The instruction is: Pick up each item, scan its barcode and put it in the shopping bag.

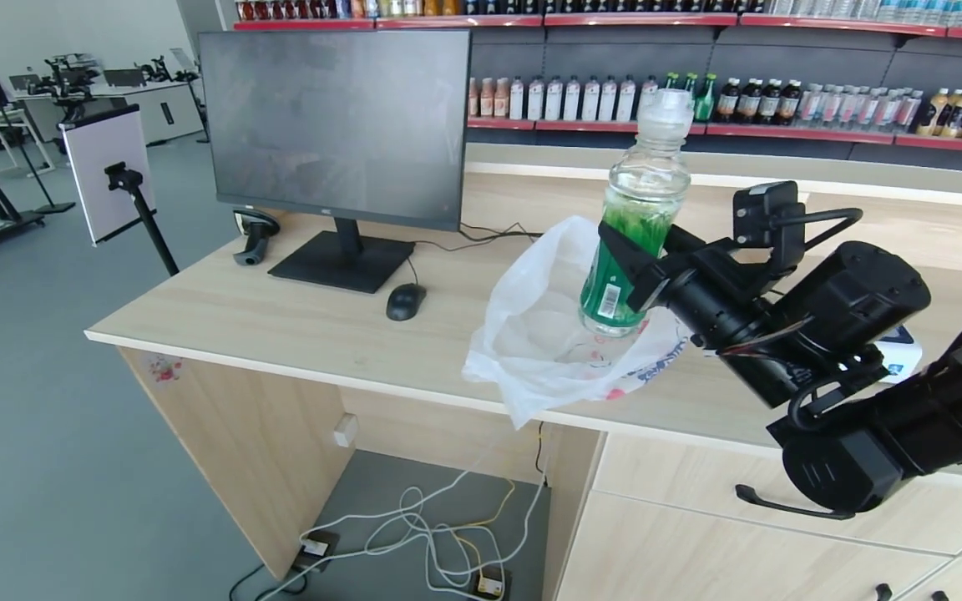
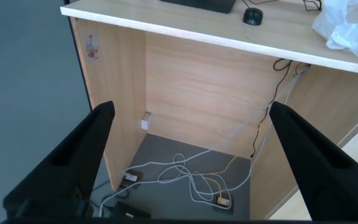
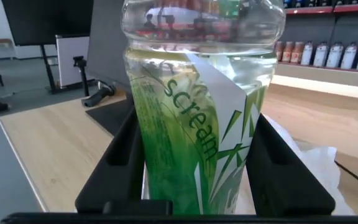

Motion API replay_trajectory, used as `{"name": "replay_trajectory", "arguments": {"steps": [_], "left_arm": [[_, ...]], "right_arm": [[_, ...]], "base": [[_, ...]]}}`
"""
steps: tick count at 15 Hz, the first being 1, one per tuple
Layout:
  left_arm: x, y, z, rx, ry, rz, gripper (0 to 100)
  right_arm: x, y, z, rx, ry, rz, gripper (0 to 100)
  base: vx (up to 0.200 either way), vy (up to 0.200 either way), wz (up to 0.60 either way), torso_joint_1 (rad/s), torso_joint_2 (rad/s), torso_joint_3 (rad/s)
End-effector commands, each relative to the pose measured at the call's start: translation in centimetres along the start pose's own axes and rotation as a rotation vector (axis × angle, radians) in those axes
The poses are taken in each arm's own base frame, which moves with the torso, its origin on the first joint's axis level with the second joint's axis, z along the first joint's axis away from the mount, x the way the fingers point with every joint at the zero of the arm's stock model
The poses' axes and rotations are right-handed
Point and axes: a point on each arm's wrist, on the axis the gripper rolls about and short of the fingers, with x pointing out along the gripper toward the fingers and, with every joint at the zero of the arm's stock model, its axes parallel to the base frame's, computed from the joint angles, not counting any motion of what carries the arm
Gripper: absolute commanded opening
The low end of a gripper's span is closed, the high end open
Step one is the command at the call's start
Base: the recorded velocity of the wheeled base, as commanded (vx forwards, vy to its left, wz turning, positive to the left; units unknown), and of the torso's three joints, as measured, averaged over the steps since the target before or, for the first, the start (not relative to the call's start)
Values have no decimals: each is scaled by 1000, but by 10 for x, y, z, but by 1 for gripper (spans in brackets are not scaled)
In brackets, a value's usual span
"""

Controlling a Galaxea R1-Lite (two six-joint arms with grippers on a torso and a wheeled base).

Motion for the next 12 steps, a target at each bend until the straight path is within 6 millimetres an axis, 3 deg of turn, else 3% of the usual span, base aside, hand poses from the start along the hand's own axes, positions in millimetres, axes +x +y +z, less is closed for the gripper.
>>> {"name": "replay_trajectory", "arguments": {"steps": [1, 6, 12], "left_arm": [[0, 0, 0, -1, -1, 1, 100], [0, 0, 0, 1, -4, 1, 100], [0, 0, 1, 1, -7, 1, 100]], "right_arm": [[11, -3, -14, 18, -1, -5, 0], [43, -5, -42, 92, -43, 15, 0], [54, -5, -90, 91, 5, 48, 0]], "base": [[0, 0, 0, 0, 0, 0], [0, 0, 0, 0, 0, 0], [0, 0, 0, 0, 0, 0]]}}
